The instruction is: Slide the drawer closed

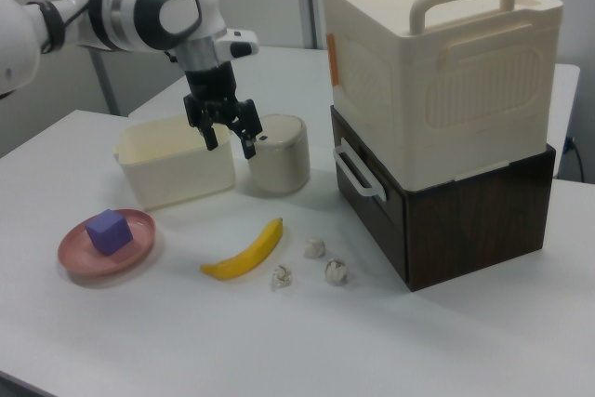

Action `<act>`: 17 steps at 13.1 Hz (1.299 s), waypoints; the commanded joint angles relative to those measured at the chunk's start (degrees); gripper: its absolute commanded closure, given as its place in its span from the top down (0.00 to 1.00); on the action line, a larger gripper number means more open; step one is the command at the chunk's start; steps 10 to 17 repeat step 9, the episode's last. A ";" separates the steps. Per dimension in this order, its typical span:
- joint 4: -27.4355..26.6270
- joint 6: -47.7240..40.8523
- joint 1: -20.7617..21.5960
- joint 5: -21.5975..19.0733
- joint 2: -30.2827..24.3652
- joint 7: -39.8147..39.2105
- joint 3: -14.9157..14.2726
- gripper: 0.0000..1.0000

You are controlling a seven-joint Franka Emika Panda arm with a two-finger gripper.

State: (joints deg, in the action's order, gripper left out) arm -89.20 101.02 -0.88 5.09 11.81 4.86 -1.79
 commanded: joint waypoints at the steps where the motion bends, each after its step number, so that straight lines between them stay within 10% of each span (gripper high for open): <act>1: -7.38 -0.29 0.96 -1.22 -6.70 -0.73 -0.41 1.00; 17: -8.80 -0.99 3.16 -1.31 -8.56 3.23 0.30 1.00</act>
